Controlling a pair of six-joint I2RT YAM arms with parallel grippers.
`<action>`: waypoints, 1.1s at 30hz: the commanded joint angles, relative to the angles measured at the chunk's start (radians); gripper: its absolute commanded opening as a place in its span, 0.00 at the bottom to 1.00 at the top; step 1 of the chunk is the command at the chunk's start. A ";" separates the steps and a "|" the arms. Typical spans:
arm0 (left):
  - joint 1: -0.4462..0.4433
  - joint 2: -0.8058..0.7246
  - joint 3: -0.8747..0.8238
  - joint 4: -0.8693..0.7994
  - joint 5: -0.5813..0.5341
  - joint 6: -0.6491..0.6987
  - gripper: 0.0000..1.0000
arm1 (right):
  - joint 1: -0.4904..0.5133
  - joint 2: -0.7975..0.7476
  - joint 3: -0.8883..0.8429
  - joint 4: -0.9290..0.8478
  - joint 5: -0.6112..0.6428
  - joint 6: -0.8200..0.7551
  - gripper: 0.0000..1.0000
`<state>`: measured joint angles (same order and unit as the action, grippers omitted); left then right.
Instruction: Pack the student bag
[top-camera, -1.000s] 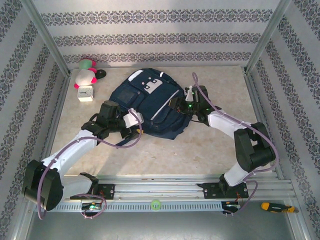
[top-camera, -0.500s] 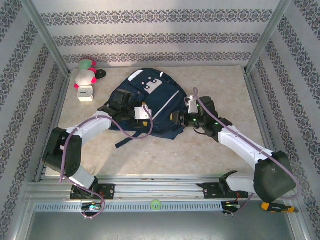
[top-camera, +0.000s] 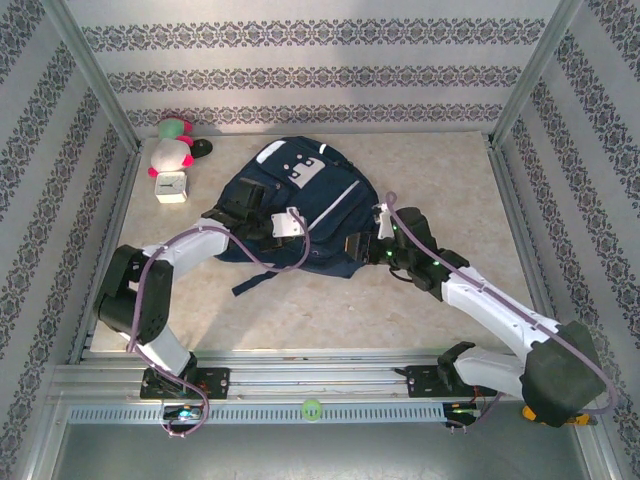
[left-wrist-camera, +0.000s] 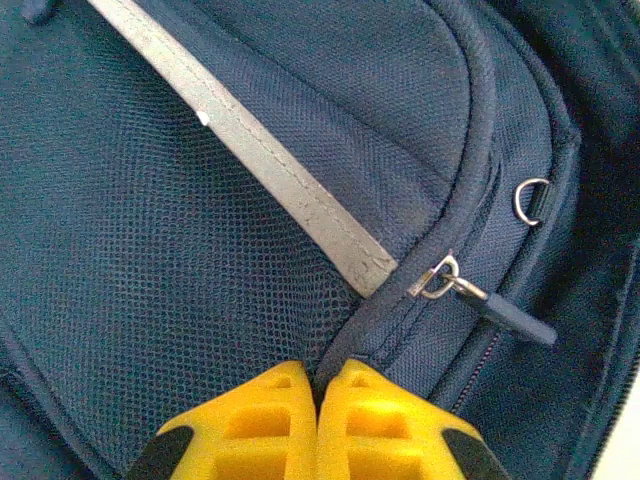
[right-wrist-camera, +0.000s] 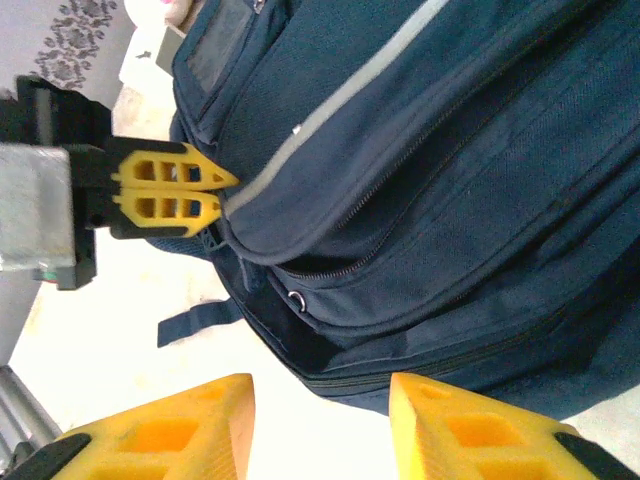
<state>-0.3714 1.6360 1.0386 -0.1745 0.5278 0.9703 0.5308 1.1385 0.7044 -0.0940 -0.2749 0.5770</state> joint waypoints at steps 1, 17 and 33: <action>0.002 -0.078 0.007 0.004 0.098 -0.290 0.00 | 0.052 -0.023 0.005 -0.057 0.106 0.042 0.40; -0.017 -0.062 0.047 -0.009 0.118 -0.607 0.00 | 0.308 0.212 0.207 -0.057 0.373 0.204 0.44; -0.029 -0.045 0.062 0.001 0.236 -0.750 0.00 | 0.282 0.462 0.378 -0.042 0.553 0.084 0.43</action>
<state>-0.3870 1.5974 1.0645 -0.1749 0.6556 0.2893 0.8349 1.5639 1.0466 -0.1566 0.1978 0.7017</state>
